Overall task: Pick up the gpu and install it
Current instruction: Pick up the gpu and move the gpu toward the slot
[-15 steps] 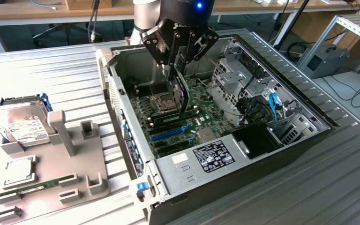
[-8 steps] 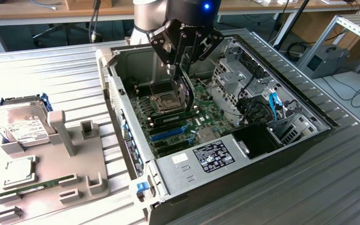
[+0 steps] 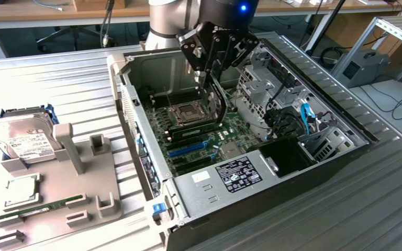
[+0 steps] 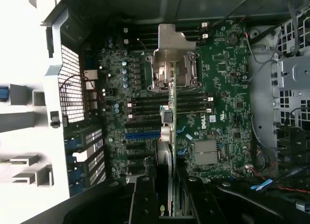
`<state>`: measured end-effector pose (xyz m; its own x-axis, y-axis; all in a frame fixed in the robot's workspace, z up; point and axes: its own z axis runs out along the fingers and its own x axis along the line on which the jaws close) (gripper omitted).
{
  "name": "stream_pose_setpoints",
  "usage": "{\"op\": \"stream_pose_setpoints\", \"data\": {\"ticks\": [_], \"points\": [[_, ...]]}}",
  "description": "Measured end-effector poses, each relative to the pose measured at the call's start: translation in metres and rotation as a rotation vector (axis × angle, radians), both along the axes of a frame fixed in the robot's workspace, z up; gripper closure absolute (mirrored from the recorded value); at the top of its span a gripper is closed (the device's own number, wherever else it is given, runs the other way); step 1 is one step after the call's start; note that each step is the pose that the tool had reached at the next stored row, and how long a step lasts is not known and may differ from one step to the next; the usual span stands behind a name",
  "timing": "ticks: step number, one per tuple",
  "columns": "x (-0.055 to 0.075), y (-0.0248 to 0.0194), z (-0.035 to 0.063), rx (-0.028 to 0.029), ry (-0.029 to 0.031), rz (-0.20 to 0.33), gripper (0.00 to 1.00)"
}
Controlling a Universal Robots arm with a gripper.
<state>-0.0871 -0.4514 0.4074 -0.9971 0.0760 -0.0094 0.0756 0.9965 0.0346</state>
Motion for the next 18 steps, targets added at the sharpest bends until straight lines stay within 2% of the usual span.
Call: {"op": "stream_pose_setpoints", "data": {"ticks": [6, 18], "points": [[0.01, 0.0, -0.0005, 0.0001, 0.0006, 0.0, 0.74], [0.041, 0.0, -0.002, 0.0, 0.0019, 0.0, 0.74]]}}
